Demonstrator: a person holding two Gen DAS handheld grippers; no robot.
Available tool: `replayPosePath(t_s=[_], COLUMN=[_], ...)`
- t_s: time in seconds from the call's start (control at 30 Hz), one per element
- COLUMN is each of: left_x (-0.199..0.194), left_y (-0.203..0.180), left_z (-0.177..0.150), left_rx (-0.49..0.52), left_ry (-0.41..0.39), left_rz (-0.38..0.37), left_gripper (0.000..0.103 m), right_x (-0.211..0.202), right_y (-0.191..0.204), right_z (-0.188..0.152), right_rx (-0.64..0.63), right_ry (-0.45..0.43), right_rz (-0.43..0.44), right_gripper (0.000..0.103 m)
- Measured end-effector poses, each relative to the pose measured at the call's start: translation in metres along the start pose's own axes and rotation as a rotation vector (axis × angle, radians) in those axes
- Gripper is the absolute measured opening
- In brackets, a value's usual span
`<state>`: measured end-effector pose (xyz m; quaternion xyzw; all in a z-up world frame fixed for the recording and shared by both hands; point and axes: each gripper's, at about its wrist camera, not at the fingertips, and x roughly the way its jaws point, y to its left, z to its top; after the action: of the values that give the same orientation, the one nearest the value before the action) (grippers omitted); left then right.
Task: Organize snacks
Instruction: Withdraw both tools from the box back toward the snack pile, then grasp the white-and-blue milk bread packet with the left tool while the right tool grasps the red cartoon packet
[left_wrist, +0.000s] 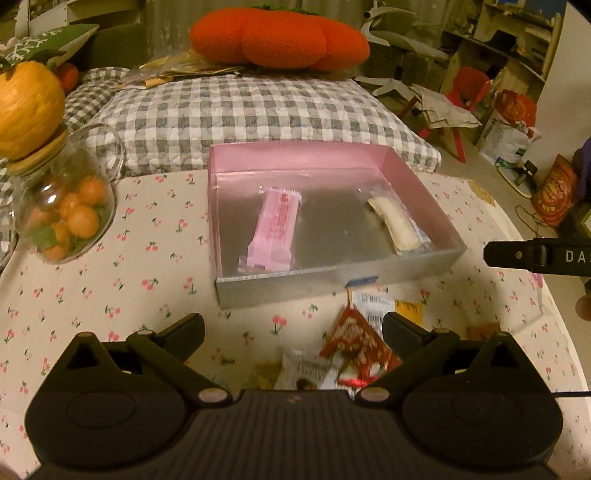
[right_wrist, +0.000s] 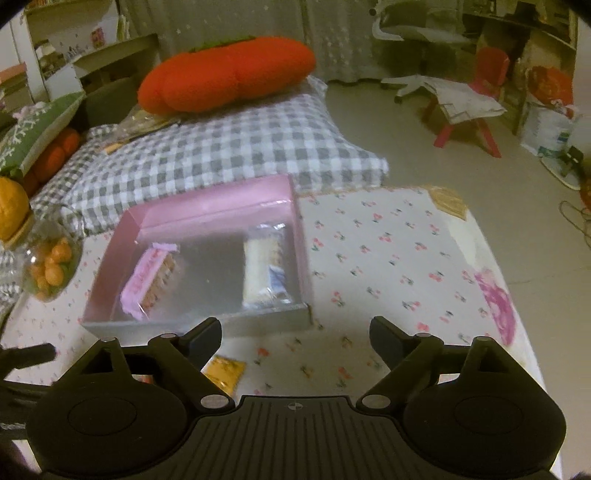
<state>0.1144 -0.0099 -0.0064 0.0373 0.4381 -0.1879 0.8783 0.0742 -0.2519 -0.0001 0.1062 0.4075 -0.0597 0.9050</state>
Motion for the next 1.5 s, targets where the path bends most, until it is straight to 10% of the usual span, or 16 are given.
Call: replayPosePath(t_s=[0.93, 1.5], left_x=[-0.018, -0.026], left_y=[0.008, 0.038], left_z=[-0.079, -0.087], left_rx=[0.116, -0.033], left_ry=[0.035, -0.059], left_rz=[0.03, 0.031], left_gripper=[0.102, 0.083], right_x=[-0.02, -0.021], right_y=[-0.017, -0.028], right_z=[-0.066, -0.084], right_rx=[-0.171, -0.196], right_ry=[0.046, 0.087], right_rz=[0.028, 0.106], right_gripper=[0.095, 0.095])
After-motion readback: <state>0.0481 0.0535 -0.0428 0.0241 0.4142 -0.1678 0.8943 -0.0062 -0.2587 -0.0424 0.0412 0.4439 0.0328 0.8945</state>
